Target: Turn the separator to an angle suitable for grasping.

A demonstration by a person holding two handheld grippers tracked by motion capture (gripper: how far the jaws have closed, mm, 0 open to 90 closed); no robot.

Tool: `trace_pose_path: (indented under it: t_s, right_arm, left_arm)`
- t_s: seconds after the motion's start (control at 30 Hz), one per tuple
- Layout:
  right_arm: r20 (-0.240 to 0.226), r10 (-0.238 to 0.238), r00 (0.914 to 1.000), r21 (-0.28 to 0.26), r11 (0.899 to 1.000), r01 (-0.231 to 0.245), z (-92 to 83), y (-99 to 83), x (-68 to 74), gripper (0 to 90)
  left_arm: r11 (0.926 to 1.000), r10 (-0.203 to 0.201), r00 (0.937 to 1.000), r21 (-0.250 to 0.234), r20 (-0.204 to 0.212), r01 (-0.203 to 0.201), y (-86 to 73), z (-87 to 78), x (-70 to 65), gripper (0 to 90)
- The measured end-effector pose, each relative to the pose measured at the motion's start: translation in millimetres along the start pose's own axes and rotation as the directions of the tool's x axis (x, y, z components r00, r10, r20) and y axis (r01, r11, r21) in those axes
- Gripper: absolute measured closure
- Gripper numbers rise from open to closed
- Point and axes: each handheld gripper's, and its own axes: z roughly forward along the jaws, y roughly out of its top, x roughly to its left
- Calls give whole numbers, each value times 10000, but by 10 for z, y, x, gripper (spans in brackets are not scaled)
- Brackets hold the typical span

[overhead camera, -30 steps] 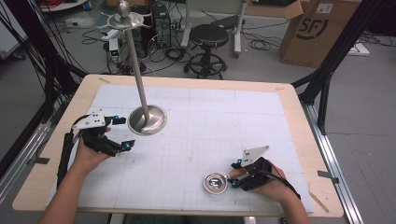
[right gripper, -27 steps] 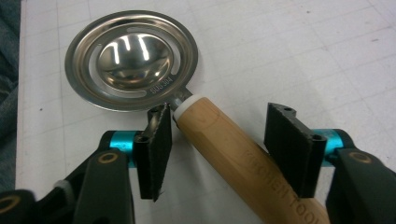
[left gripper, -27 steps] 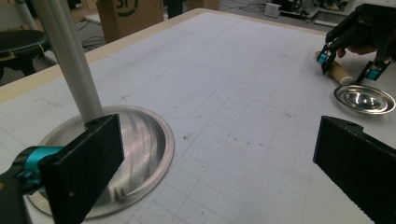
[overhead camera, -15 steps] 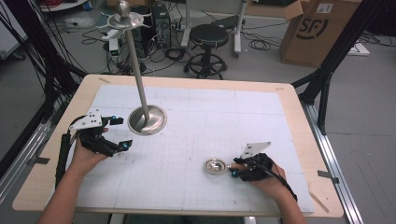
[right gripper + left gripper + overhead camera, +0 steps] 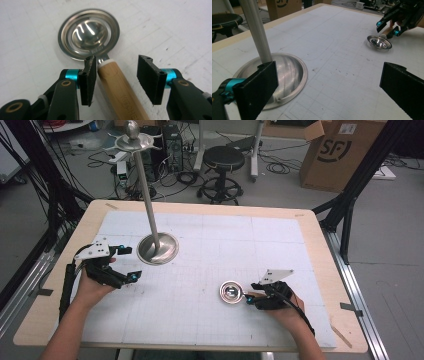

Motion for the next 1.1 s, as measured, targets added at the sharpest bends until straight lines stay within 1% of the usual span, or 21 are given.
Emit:
trace_pose_path:
  t_s: [0.07,0.17,0.2,0.27,0.3,0.37,0.47,0.5,0.53,0.57,0.6,0.63,0.73,0.77,0.83,0.87,0.9,0.93,0.97,1.0,1.1]
  right_arm:
    - [-135,46,9999,-329,9994,-50,-54,-1,-21,481]
    - [-76,207,9998,-633,9978,-211,-140,-12,-59,469]
    - [-42,186,9998,-749,9970,-189,-164,-17,-77,465]
    - [69,276,9996,-863,9959,-269,-223,-26,-96,463]
    - [18,226,9997,-1009,9946,-223,-277,-35,-120,461]
    - [-71,179,9998,-1020,9946,-185,-319,-45,-142,459]
    - [-343,-39,9994,-788,9969,12,-358,-74,-173,457]
    - [-509,-94,9987,-689,9976,59,-362,-90,-183,457]
    - [-509,-94,9987,-689,9976,59,-362,-90,-183,457]
    - [-787,-222,9966,-337,9992,196,-350,-132,-202,457]
    - [-787,-222,9966,-337,9992,196,-350,-132,-202,457]
    - [-810,-274,9963,199,9994,291,-312,-182,-214,460]
    - [-987,-132,9950,672,9975,199,-235,-239,-217,493]
    - [-987,-132,9950,672,9975,199,-235,-239,-217,493]
    - [-930,-364,9950,829,9956,441,-194,-240,-205,594]
    - [-1007,-537,9935,775,9951,616,-179,-225,-180,616]
    - [-1007,-537,9935,775,9951,616,-179,-225,-180,616]
    - [-1110,-571,9922,782,9948,660,-173,-216,-170,631]
    - [-1203,-675,9904,764,9941,771,-162,-205,-153,646]
    - [-1234,-888,9884,723,9925,982,-128,-176,-121,666]
    - [-1264,-906,9878,738,9922,1005,-92,-137,-94,670]
  left_arm:
    - [10000,-9,10000,10,-13,9,0,-3,2,24]
    - [10000,4,10000,15,-21,-4,1,-2,-5,24]
    - [10000,20,10000,3,-5,-20,3,-3,-6,24]
    - [10000,-7,10000,-18,22,7,2,-5,-6,24]
    - [10000,-13,10000,-1,7,13,0,-4,-3,24]
    - [10000,-29,10000,19,-25,29,-4,-3,4,24]
    - [10000,-39,10000,-73,-12,39,1,-13,6,24]
    - [10000,-39,10000,-73,-12,39,1,-13,6,24]
    - [10000,-37,10000,-60,-8,36,0,-15,9,24]
    - [10000,-42,10000,-7,-43,42,-3,-16,13,24]
    - [10000,-42,10000,-7,-43,42,-3,-16,13,24]
    - [10000,-48,10000,-38,-51,47,-1,-13,2,24]
    - [10000,14,10000,-34,-17,-14,2,-14,-2,24]
    - [10000,5,10000,-23,-7,-5,1,-13,-3,24]
    - [10000,14,10000,46,-1,-14,-3,-7,4,24]
    - [10000,-6,10000,47,-16,6,-5,-3,4,24]
    - [10000,-14,10000,37,-32,14,-5,-1,2,24]
    - [10000,-8,10000,38,-24,8,-3,-1,0,24]
    - [10000,-4,10000,33,-34,4,-1,-3,-2,24]
    - [10000,-4,10000,13,-34,4,1,-4,-6,24]
    - [10000,-31,10000,53,-53,32,2,-12,-12,24]
